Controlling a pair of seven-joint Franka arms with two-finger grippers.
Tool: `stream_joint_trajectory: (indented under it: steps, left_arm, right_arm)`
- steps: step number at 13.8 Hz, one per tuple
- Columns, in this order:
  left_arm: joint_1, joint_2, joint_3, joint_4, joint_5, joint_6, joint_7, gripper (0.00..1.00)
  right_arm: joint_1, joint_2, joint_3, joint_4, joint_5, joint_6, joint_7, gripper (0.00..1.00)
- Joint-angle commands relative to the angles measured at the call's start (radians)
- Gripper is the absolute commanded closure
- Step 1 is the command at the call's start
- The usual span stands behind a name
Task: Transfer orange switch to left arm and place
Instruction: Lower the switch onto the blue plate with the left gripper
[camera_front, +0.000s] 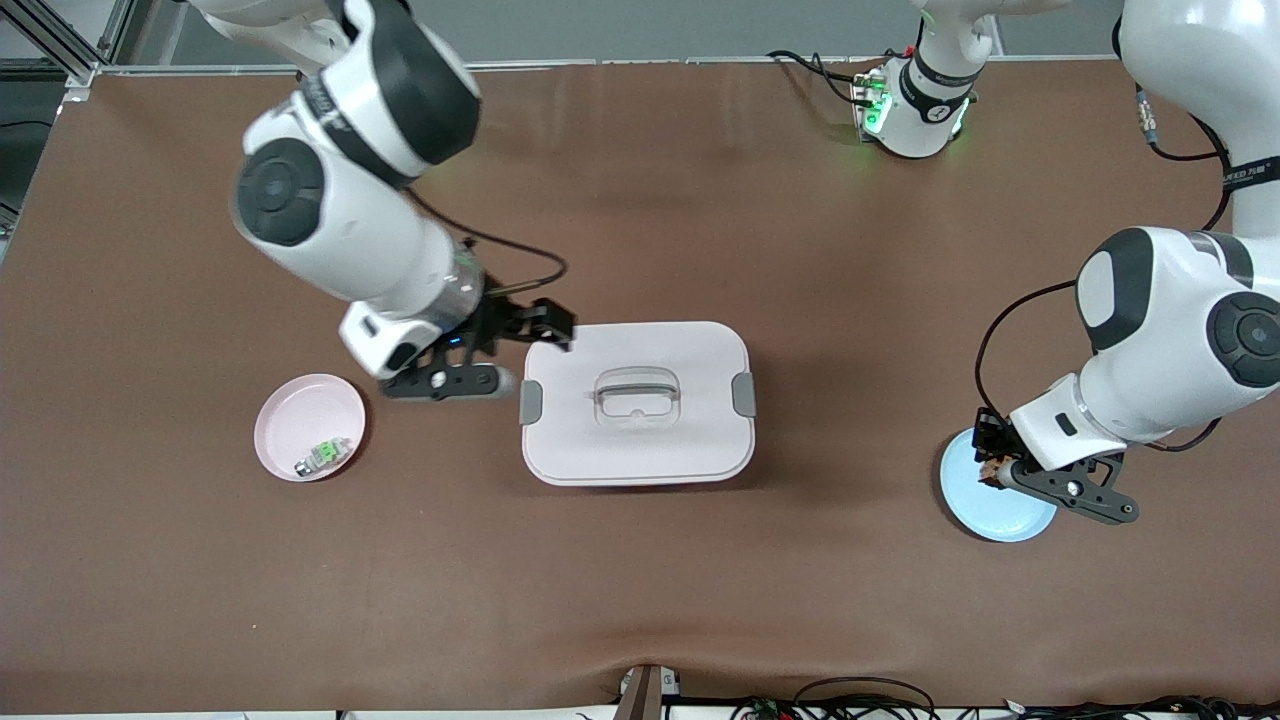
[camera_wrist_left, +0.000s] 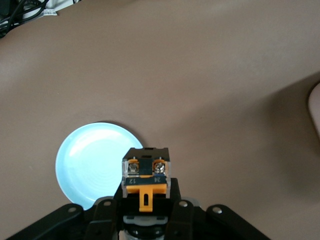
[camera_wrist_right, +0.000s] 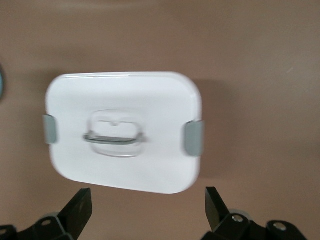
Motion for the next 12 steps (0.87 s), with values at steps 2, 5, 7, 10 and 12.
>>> stream_joint_trajectory:
  steps: [2,5,7,10,12]
  left_arm:
    - [0.034,0.039,-0.008,-0.007,0.024,0.005,0.21,1.0]
    - [0.063,0.059,-0.008,-0.027,0.028,0.007,0.395,1.0]
    - [0.089,0.086,-0.008,-0.029,0.028,0.011,0.53,1.0]
    - [0.14,0.138,-0.008,-0.029,0.028,0.057,0.716,1.0]
    - [0.14,0.161,-0.008,-0.027,0.03,0.077,0.814,1.0]
  right_arm:
    - [-0.067,-0.043,0.012,0.001,-0.143,-0.085,-0.219,0.0]
    - [-0.128,-0.061,0.012,0.01,-0.149,-0.105,-0.321,0.0]
    - [-0.171,-0.069,0.01,0.01,-0.173,-0.107,-0.395,0.0]
    - [-0.206,-0.087,0.01,0.012,-0.278,-0.108,-0.4,0.0]
    - [-0.211,-0.127,0.008,0.01,-0.281,-0.114,-0.395,0.0]
